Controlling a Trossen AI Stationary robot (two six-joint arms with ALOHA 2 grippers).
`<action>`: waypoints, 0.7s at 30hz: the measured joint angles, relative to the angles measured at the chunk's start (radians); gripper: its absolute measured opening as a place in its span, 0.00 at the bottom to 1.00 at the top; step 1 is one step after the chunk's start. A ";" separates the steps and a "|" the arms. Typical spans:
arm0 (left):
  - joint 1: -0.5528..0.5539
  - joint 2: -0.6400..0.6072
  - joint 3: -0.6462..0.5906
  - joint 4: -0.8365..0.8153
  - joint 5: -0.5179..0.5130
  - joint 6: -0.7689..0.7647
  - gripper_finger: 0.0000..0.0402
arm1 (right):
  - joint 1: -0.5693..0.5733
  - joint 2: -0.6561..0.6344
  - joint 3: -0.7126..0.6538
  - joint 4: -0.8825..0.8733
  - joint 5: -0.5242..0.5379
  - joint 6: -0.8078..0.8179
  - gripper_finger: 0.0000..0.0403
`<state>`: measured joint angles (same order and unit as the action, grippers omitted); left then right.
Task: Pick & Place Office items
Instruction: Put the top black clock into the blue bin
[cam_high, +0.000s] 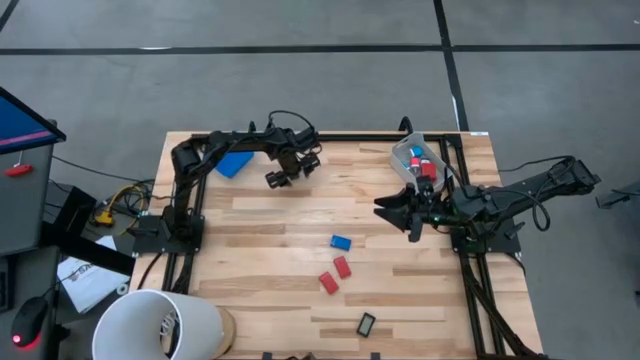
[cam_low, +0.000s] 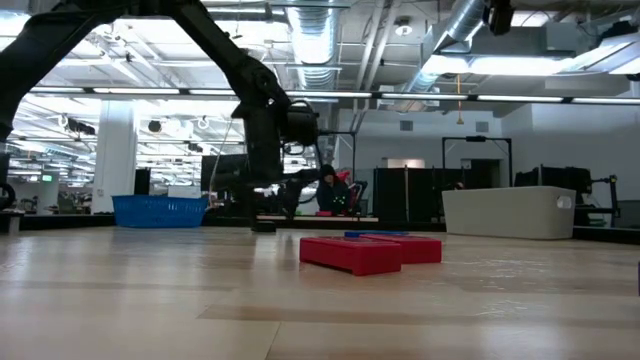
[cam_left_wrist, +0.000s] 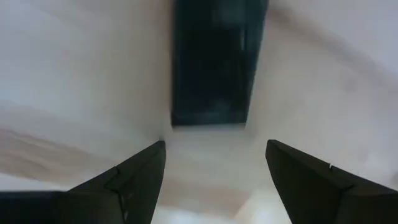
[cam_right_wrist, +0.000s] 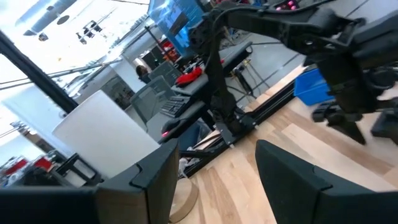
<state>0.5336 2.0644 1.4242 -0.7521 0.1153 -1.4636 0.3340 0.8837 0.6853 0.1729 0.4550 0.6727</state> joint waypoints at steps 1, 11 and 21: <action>-0.003 0.001 0.000 0.008 0.031 0.049 0.68 | 0.000 0.000 0.000 0.003 -0.012 0.000 0.51; -0.176 -0.255 -0.001 0.214 0.028 0.672 0.68 | 0.000 -0.001 0.000 0.068 -0.033 -0.093 0.51; -0.098 -0.416 0.107 0.136 -0.154 0.981 0.64 | -0.032 -0.002 0.000 0.130 -0.033 -0.073 0.51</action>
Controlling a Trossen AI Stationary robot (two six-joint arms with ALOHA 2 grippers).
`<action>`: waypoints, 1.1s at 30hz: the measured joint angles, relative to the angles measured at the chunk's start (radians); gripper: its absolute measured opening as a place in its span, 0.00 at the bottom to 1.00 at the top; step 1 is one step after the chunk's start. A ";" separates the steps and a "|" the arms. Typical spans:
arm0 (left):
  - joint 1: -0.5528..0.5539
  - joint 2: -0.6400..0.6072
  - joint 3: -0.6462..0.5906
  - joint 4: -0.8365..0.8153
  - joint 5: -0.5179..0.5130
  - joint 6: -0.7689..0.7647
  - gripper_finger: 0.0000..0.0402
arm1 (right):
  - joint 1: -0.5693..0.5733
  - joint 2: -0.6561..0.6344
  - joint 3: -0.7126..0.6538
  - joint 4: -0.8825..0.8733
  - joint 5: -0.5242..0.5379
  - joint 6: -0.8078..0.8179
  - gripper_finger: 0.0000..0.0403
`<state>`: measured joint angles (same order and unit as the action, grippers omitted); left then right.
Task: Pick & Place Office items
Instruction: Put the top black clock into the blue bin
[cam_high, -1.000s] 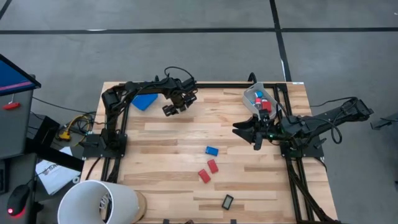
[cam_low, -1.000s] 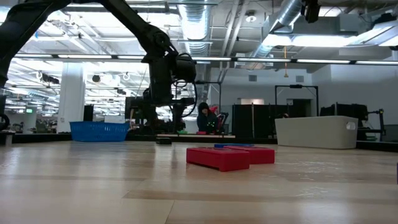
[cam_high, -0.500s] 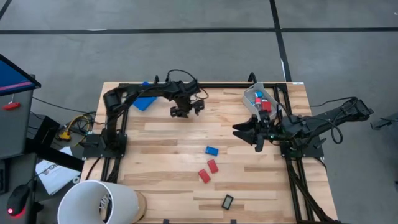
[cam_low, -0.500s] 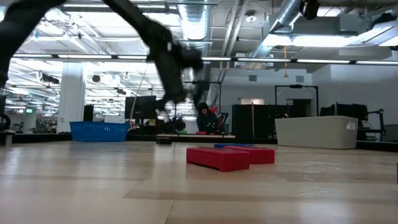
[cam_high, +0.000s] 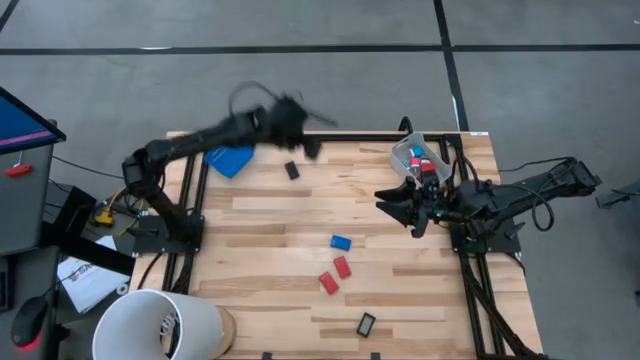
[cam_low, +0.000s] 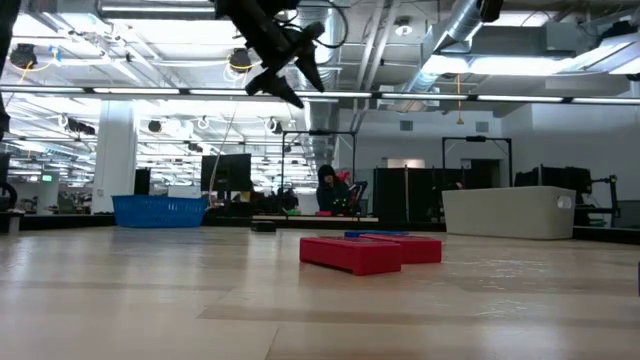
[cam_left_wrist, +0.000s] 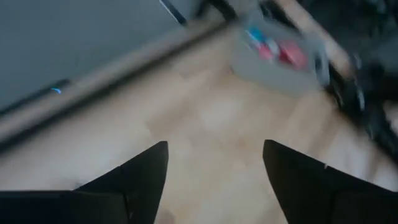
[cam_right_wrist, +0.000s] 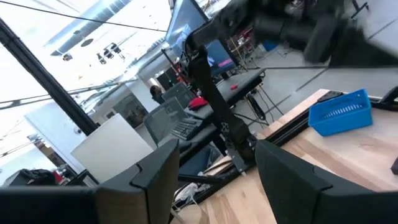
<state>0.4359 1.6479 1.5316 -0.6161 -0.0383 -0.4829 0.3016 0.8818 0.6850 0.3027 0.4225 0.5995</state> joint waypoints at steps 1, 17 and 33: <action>0.037 0.006 0.025 -0.005 0.031 0.020 0.62 | -0.004 0.000 0.000 0.000 0.000 0.000 0.51; 0.142 0.366 0.172 -0.196 -0.040 0.409 0.58 | 0.008 0.000 0.000 -0.002 0.025 0.053 0.51; 0.139 0.390 0.138 -0.327 -0.010 0.734 0.96 | 0.053 0.002 0.000 0.040 0.024 0.044 0.57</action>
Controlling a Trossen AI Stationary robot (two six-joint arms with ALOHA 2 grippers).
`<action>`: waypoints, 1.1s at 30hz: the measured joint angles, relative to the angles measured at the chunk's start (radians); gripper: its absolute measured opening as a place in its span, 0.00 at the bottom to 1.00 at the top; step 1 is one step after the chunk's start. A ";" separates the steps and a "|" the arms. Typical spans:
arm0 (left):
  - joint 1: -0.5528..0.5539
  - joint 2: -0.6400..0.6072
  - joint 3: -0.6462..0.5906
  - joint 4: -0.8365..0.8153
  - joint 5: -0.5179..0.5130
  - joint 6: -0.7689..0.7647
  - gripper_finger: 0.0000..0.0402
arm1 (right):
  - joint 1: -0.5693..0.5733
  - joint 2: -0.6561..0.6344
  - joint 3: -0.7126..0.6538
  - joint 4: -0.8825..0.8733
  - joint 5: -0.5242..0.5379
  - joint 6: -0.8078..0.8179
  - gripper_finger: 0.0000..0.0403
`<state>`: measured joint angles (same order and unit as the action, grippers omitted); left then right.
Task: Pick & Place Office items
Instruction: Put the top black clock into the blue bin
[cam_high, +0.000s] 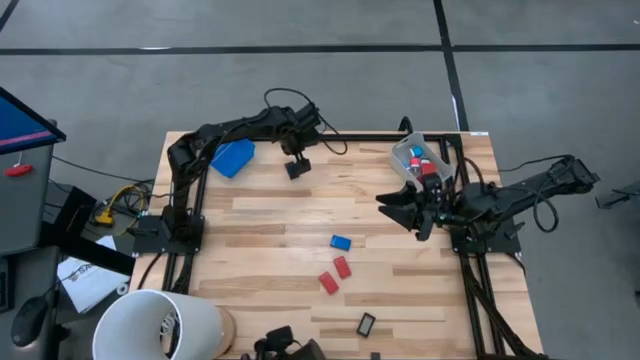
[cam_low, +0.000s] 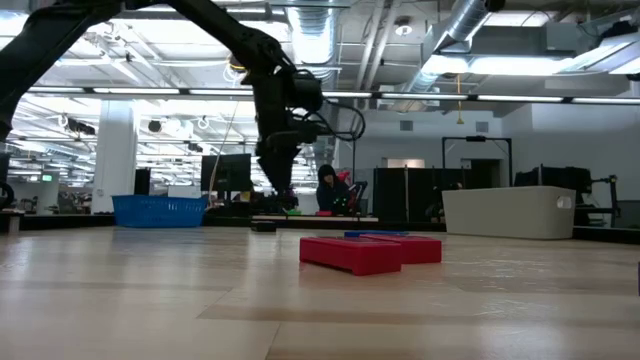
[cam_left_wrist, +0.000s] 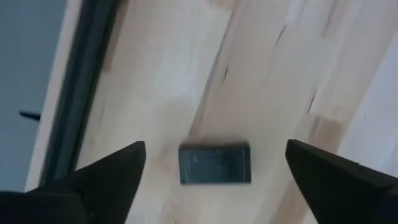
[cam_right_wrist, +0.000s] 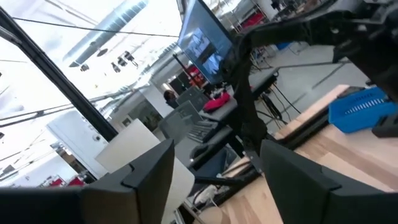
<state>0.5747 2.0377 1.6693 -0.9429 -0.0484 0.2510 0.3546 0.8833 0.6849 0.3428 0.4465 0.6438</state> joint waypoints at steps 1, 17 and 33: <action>0.002 0.000 -0.005 -0.006 -0.003 -0.005 0.98 | 0.000 0.000 0.000 0.009 0.000 -0.007 0.58; 0.027 0.000 -0.096 -0.029 0.145 0.011 0.99 | 0.013 0.001 0.000 0.038 -0.001 -0.027 0.61; 0.052 0.002 -0.200 0.115 0.079 0.006 0.99 | 0.046 0.001 0.000 0.039 -0.003 -0.024 0.61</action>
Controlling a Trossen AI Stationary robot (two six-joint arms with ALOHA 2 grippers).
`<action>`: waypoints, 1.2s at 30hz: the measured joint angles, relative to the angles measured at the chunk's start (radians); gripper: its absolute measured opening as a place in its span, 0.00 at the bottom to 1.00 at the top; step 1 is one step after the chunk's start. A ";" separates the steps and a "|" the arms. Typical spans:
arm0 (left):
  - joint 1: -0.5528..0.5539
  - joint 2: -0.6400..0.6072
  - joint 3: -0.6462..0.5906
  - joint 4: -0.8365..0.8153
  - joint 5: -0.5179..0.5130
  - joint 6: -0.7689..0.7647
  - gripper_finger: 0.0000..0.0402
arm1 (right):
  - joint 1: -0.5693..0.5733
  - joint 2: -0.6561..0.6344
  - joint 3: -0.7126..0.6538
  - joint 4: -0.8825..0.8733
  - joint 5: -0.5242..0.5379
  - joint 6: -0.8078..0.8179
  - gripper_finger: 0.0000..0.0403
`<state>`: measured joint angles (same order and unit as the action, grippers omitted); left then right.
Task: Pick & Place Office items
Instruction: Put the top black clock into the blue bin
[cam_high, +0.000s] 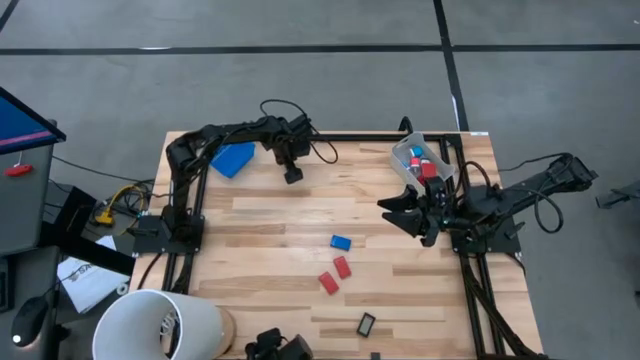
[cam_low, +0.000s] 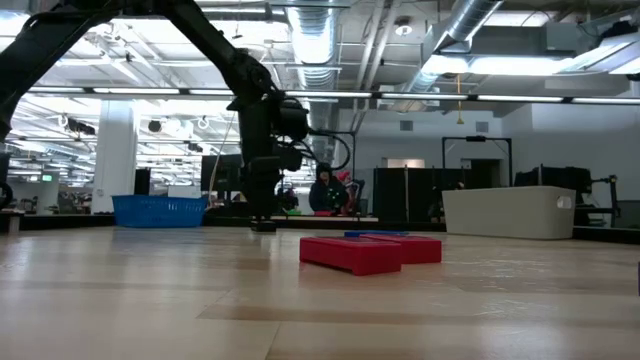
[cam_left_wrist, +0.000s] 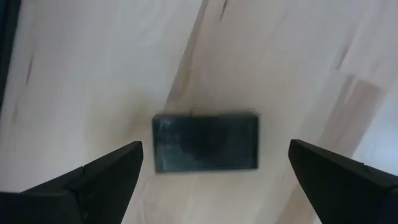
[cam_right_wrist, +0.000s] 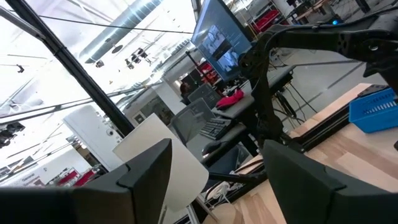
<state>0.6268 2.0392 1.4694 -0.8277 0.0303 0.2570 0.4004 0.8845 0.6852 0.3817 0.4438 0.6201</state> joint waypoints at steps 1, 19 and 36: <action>0.005 0.000 -0.002 -0.004 0.000 -0.002 0.99 | 0.000 0.000 0.000 0.000 0.000 0.000 0.61; -0.018 0.061 -0.020 0.048 -0.017 -0.011 0.95 | 0.000 0.000 0.000 0.000 0.001 0.021 0.61; -0.025 -0.014 -0.027 0.087 -0.070 -0.310 0.70 | 0.000 0.000 0.000 0.002 0.001 0.035 0.61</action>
<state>0.6019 2.0252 1.4425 -0.7412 -0.0396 -0.0531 0.4000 0.8841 0.6849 0.3833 0.4446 0.6552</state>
